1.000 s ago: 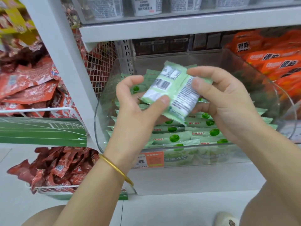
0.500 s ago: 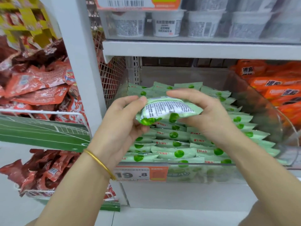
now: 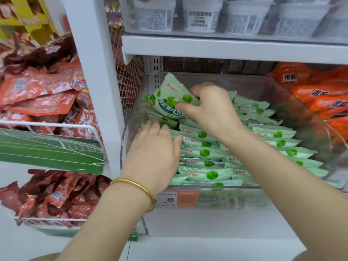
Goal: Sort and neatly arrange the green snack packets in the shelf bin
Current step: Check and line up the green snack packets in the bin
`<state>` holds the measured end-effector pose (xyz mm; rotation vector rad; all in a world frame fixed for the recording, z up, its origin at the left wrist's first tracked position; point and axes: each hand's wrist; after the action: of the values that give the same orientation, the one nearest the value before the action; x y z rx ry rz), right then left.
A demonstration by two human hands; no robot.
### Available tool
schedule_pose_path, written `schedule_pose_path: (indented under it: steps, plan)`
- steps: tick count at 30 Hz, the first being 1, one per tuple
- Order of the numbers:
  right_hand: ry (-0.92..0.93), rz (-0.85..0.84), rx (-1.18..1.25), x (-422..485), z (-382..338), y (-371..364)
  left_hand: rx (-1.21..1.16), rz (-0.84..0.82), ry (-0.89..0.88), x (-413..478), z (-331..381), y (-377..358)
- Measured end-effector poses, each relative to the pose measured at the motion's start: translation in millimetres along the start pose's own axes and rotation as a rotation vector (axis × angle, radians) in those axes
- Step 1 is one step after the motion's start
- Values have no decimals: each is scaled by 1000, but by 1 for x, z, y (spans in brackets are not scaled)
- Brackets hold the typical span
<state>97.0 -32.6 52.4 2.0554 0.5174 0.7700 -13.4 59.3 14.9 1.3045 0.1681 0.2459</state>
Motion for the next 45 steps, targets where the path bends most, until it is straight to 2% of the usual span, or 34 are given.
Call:
schedule_pose_path:
  steps: [7, 10, 16, 22, 26, 32, 36, 39, 45]
  plan:
    - [15, 40, 33, -2, -9, 11, -11, -21, 13, -9, 2, 1]
    - [32, -85, -108, -1, -9, 2, -14, -7, 12, -10, 2, -1]
    - [60, -199, -328, 11, -10, -20, -4, 29, 8, -7, 0, -4]
    - [121, -105, -429, 10, -10, -10, -16, 25, 6, -8, 1, -1]
    - [148, -215, -476, 19, -13, -24, -68, 39, 28, -8, 4, 2]
    - [207, -265, -579, 23, -11, -21, -82, 22, 56, -8, 5, 4]
    - [248, -211, -522, 16, -8, -22, -135, 26, 92, -11, 7, 6]
    - [265, -111, -309, 12, -8, -24, -152, 48, 128, -13, 9, 9]
    - [285, -349, -416, 22, -14, -25, -175, 56, 165, -13, 11, 9]
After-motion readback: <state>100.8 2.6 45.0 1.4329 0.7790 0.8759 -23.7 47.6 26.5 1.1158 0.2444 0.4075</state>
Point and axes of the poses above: each hand's wrist, its own x-axis towards the middle knuckle, its own y-axis out of the back of the hand, z = x × y, and after that the axes turned 8 degrees about -z, right-handed
